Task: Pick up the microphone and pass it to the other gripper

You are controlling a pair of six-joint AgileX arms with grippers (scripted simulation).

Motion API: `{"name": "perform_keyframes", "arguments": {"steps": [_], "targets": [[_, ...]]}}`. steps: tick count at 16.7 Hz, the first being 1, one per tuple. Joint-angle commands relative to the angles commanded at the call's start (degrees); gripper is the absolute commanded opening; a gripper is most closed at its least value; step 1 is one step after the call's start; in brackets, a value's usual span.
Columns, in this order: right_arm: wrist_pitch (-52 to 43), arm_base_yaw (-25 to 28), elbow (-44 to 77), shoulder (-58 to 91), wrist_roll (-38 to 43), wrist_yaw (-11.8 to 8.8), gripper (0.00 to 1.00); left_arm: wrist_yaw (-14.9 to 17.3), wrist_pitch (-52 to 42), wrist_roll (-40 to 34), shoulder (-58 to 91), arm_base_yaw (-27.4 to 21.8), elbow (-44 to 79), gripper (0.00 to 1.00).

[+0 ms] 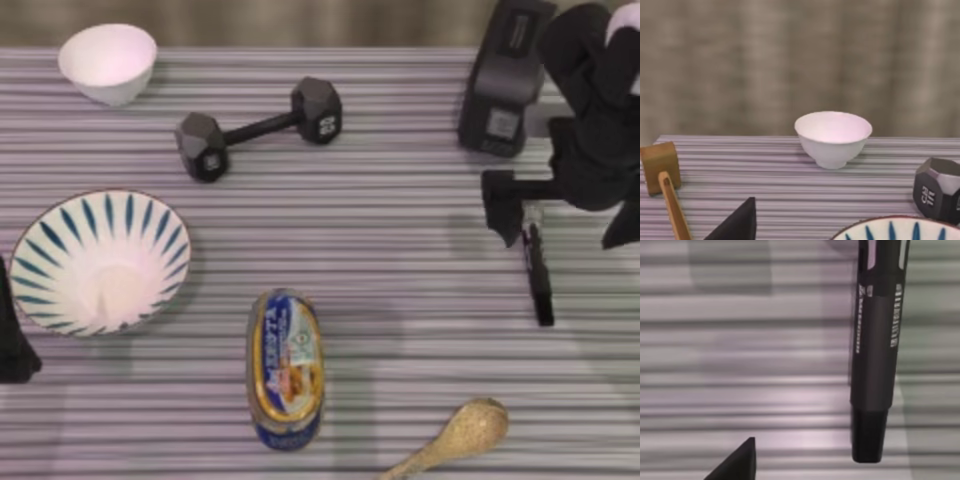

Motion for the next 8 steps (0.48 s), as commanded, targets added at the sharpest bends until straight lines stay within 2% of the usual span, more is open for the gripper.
{"name": "perform_keyframes", "arguments": {"steps": [8], "targets": [[0.51,-0.13,-0.04,1.30,0.03,0.04,1.00,0.00,0.00,0.00,0.00,0.00,0.00,1.00]]}}
